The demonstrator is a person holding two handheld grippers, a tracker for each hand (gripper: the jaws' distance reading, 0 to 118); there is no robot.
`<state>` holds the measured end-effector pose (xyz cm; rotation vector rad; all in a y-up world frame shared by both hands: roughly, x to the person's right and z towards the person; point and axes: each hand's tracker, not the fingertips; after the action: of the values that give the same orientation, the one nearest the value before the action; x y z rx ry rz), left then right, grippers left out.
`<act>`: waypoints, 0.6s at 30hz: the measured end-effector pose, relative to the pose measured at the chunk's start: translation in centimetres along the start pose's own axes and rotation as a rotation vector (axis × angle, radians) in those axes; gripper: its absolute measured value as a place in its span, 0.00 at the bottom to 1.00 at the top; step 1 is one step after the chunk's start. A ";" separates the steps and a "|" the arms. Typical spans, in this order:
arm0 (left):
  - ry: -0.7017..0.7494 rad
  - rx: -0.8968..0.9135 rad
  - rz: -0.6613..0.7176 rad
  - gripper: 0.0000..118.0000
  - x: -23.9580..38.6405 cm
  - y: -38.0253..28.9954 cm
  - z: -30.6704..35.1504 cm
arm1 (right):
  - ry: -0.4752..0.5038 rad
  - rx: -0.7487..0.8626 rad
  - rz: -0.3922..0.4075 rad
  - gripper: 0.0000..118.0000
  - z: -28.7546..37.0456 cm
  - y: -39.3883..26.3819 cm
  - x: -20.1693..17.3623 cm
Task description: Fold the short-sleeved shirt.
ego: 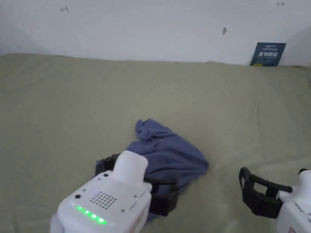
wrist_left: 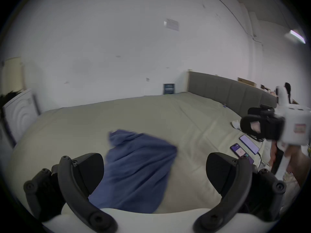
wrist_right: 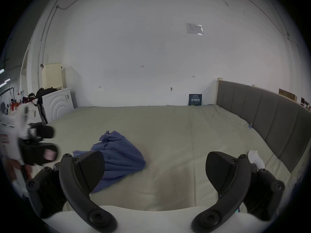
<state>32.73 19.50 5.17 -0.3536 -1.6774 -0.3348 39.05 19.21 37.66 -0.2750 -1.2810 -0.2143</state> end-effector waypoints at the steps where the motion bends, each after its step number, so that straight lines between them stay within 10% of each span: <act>1: 0.046 -0.001 0.026 1.00 -0.9 -0.8 1.7 | 0.001 0.003 0.000 1.00 0.4 0.0 -0.3; 9: 0.284 0.005 0.114 1.00 -7.2 -3.9 7.8 | 0.067 0.020 0.005 1.00 2.6 0.2 -2.3; 12: 0.303 -0.003 0.106 0.95 -7.6 -3.3 8.2 | 0.075 0.028 0.020 0.73 2.8 0.4 -3.3; 13: 0.313 -0.002 0.095 0.76 -7.4 -3.2 8.3 | 0.062 0.033 0.028 0.47 2.8 0.5 -3.6; 15: 0.371 -0.004 0.069 0.21 -7.3 -3.0 8.0 | 0.059 0.026 0.024 0.26 2.5 0.7 -3.7; 18: 0.312 -0.046 0.132 0.14 -8.0 -2.9 7.2 | 0.075 0.018 0.009 0.09 2.4 1.0 -3.8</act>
<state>26.04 19.60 -3.80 -0.4219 -1.3363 -0.3138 36.11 20.90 34.56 -0.2546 -1.2063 -0.2038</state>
